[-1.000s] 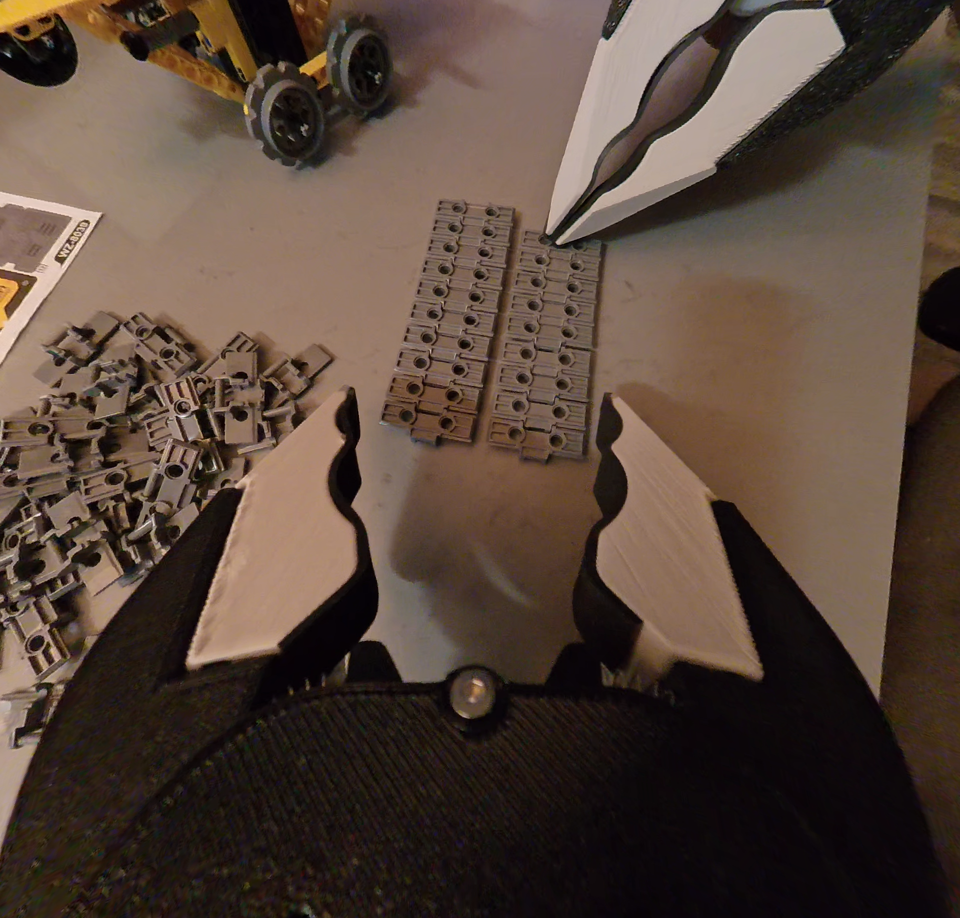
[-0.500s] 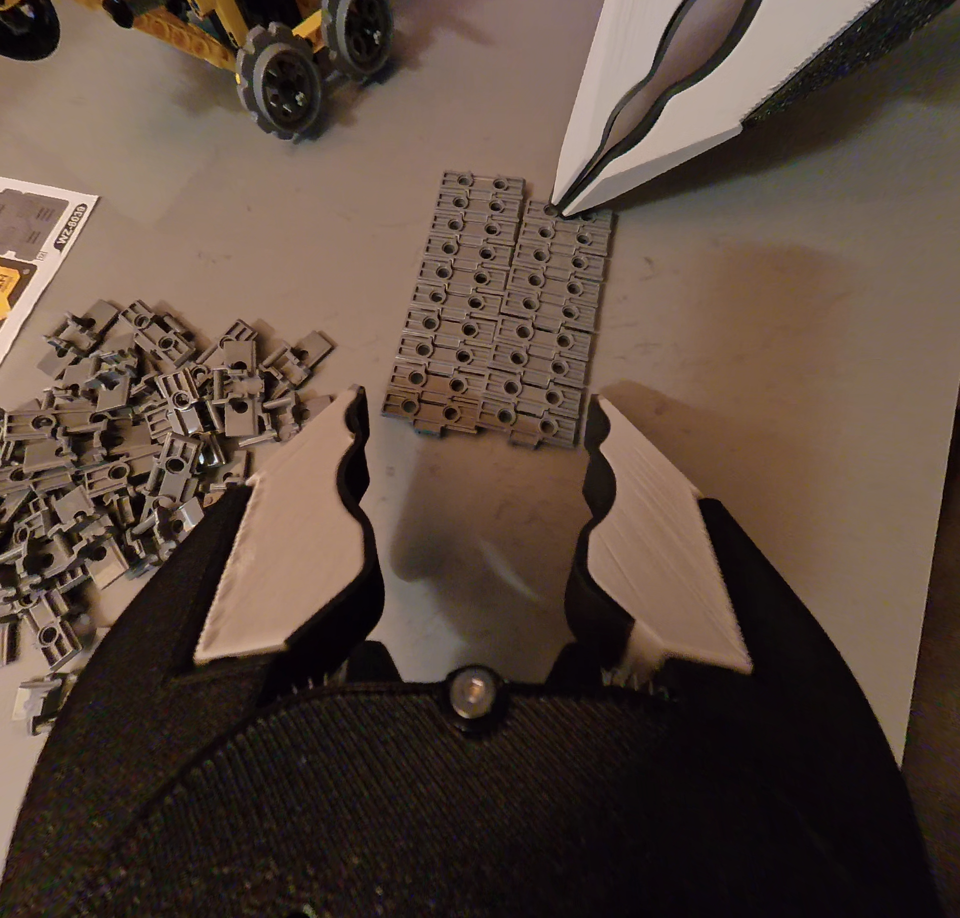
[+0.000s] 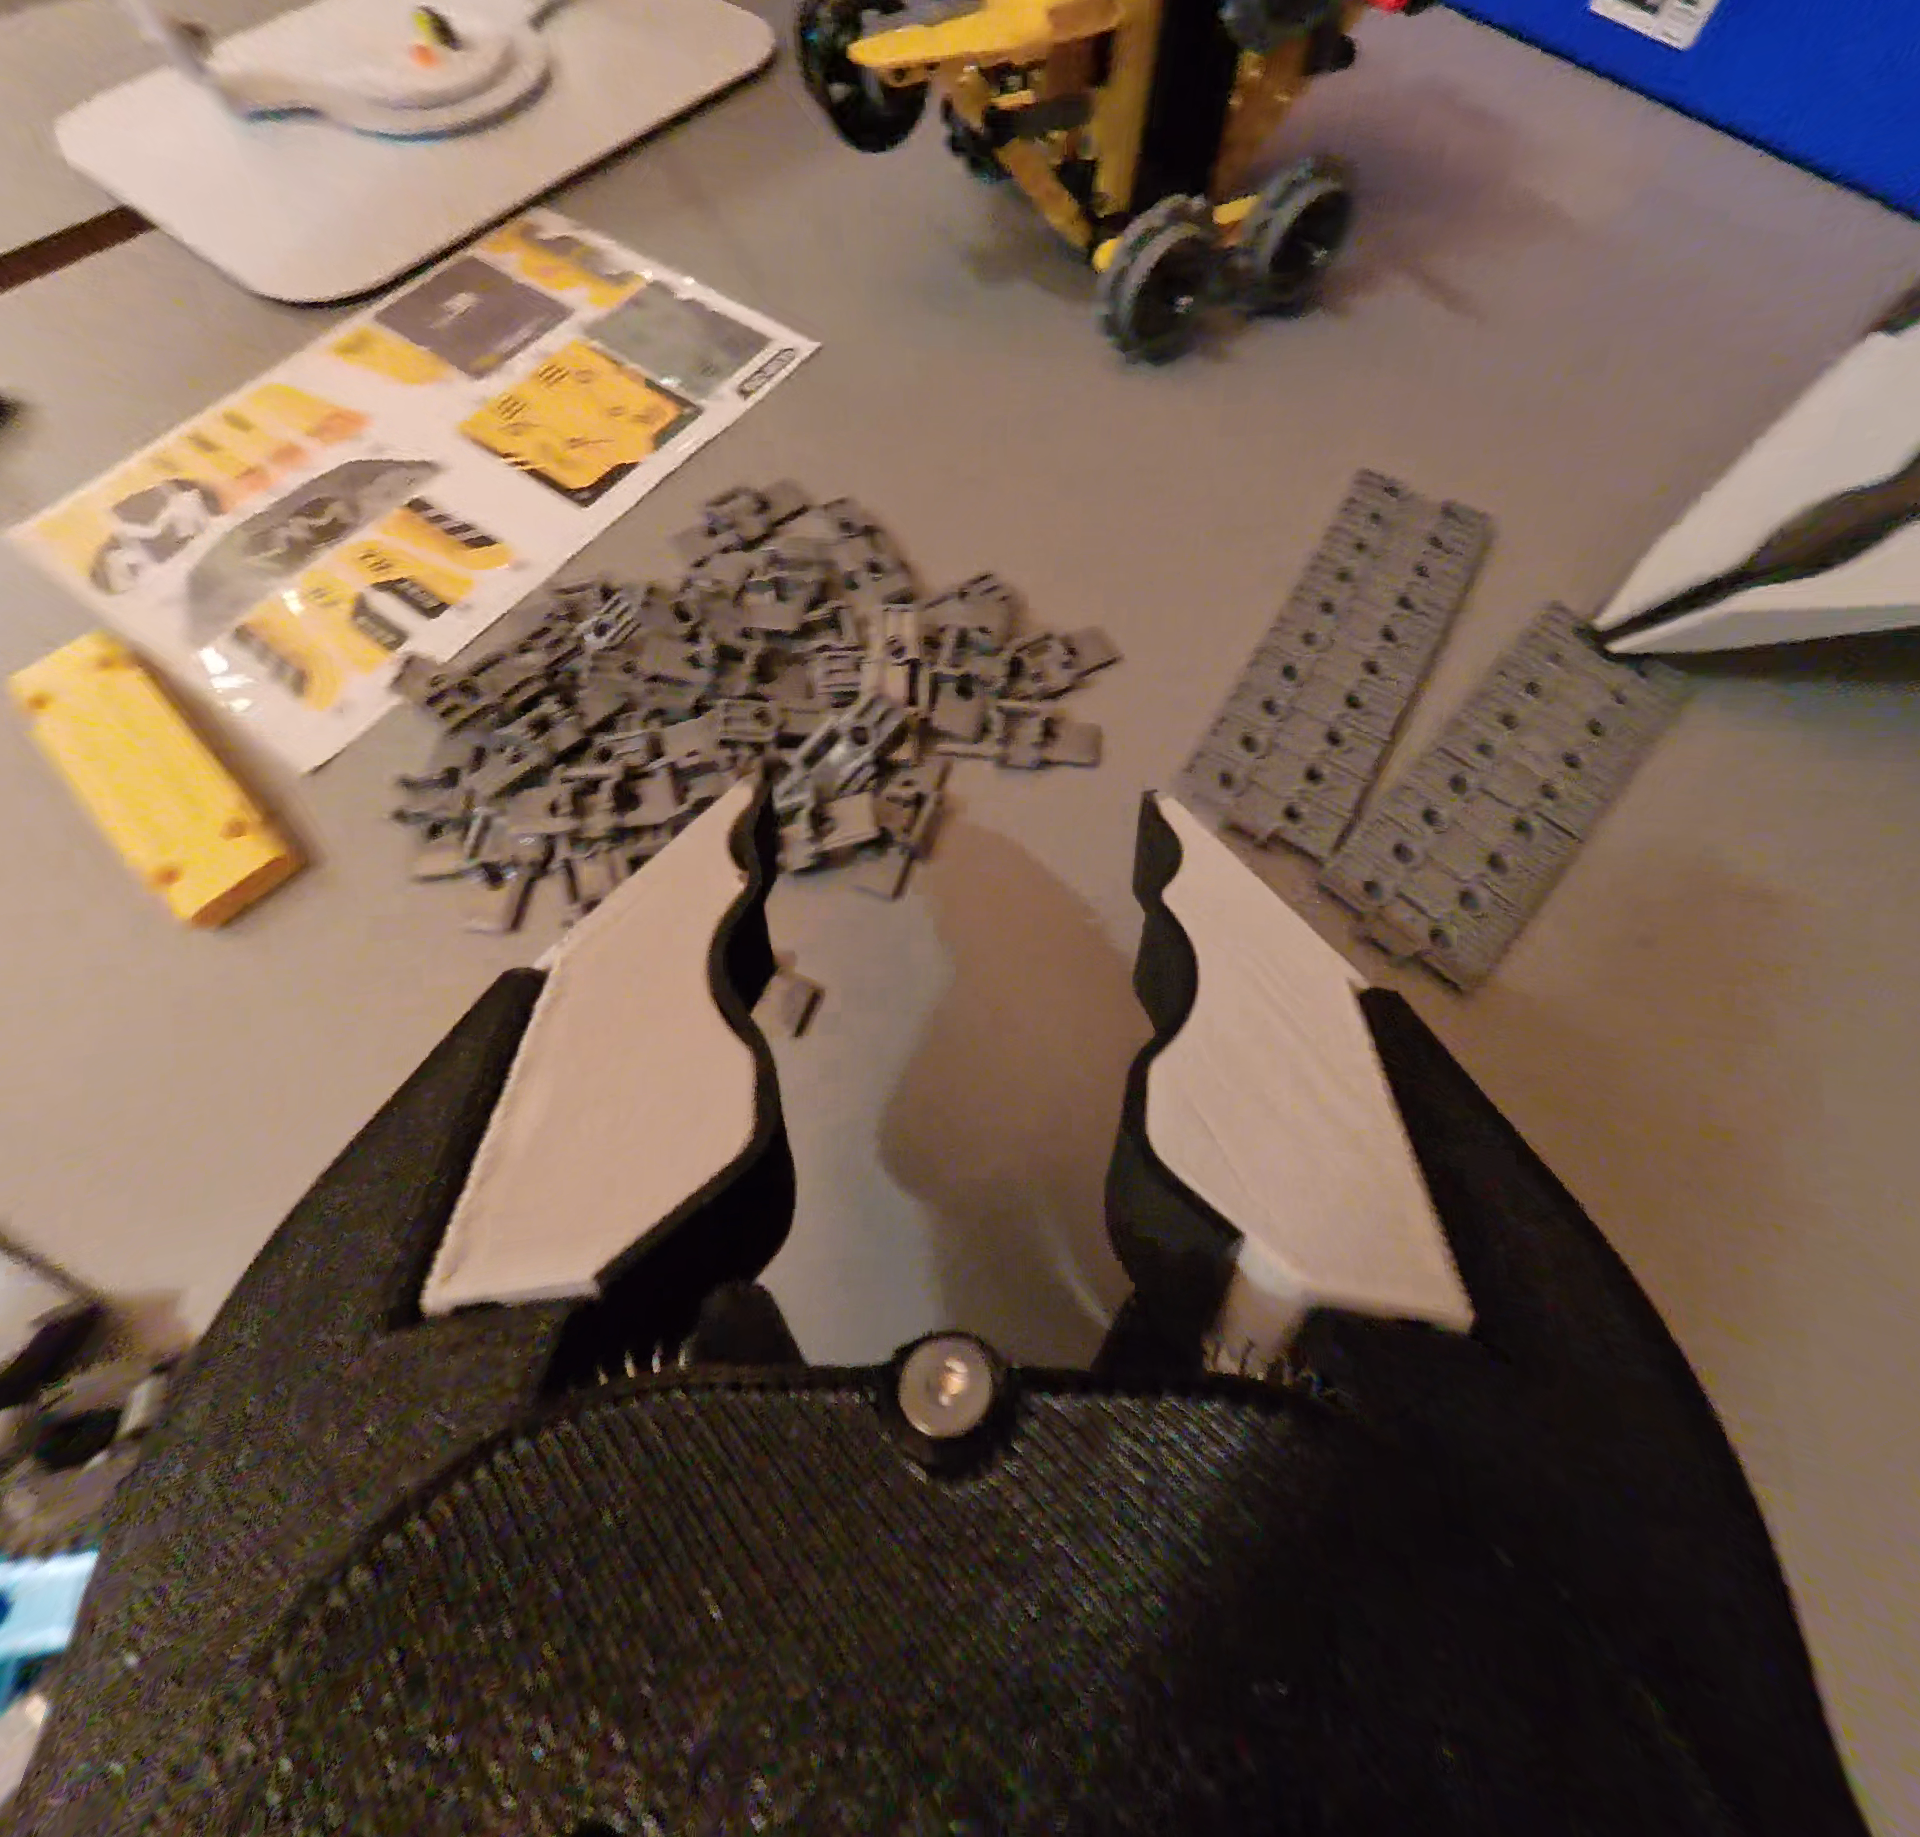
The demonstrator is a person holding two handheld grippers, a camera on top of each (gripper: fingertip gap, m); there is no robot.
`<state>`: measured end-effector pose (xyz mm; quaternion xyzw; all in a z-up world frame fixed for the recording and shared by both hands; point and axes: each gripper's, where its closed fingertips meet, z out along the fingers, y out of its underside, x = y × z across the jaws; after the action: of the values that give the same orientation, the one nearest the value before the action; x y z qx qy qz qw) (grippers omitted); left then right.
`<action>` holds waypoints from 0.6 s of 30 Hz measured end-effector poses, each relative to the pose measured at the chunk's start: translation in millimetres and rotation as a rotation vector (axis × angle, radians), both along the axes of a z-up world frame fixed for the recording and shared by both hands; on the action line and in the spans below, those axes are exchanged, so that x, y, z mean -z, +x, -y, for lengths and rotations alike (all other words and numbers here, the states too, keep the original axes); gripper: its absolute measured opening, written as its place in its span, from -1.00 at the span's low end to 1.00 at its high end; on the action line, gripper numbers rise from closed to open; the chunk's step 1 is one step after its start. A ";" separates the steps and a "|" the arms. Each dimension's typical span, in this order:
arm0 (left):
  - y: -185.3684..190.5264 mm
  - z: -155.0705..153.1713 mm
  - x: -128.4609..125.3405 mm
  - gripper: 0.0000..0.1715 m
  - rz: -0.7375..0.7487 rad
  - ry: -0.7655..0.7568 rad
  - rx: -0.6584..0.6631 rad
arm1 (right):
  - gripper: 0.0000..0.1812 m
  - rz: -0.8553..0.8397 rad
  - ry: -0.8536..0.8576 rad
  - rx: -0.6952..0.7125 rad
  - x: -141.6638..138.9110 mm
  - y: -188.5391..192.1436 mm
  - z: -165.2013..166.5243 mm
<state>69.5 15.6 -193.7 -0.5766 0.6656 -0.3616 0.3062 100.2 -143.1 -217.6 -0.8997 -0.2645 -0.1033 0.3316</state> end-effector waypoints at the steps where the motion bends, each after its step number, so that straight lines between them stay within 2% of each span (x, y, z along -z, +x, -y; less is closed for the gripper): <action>1: -1.9 -4.6 1.4 -0.31 -0.009 0.012 -0.011 | -1.00 -0.006 0.002 0.001 -0.1 -3.5 -0.1; 10: 0.8 7.1 15.7 -0.73 -0.109 0.152 0.044 | -1.00 -0.093 0.071 -0.007 -0.5 -43.9 -8.7; 14: 9.8 17.1 16.8 -0.72 -0.138 0.131 0.088 | -0.98 -0.113 0.128 0.042 -3.3 -43.4 -7.0; 18: 19.8 18.4 21.9 -0.73 -0.168 0.156 0.104 | -0.90 -0.216 0.182 0.120 -12.0 -36.5 5.1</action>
<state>89.3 -2.8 -215.7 -0.5442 0.7439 -0.2745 0.2741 63.7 -148.1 -205.7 -0.8861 -0.1624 -0.0489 0.4314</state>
